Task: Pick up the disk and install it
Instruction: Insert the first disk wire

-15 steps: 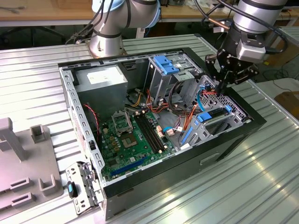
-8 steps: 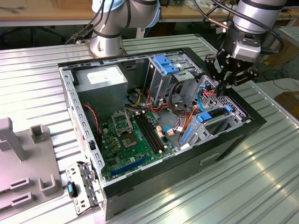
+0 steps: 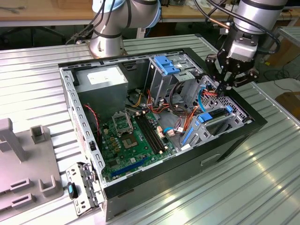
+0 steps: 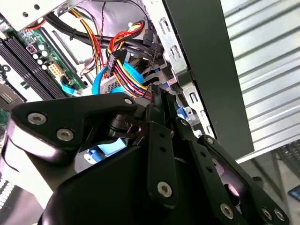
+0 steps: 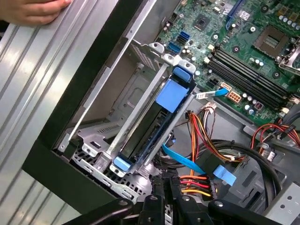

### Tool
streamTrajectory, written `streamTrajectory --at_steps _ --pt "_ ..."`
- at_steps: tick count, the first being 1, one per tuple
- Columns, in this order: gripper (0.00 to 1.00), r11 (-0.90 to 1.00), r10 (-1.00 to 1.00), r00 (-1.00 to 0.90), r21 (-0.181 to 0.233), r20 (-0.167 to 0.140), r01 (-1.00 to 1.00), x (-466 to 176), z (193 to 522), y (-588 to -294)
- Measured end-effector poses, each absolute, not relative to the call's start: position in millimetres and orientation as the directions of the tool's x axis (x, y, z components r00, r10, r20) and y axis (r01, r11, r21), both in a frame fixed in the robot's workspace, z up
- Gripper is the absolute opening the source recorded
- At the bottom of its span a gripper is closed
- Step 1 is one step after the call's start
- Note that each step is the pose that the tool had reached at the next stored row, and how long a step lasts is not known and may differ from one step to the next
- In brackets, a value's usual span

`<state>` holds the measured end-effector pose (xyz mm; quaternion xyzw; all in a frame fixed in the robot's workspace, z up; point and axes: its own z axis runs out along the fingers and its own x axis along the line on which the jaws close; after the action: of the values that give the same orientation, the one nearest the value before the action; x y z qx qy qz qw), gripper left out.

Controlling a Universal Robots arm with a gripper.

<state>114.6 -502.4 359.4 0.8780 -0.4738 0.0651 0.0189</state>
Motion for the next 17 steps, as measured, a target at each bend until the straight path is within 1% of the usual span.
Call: streamTrajectory --at_steps 17 --pt "0.16 -0.343 -0.932 0.336 -0.029 0.132 -0.939 114.6 357.6 -502.4"
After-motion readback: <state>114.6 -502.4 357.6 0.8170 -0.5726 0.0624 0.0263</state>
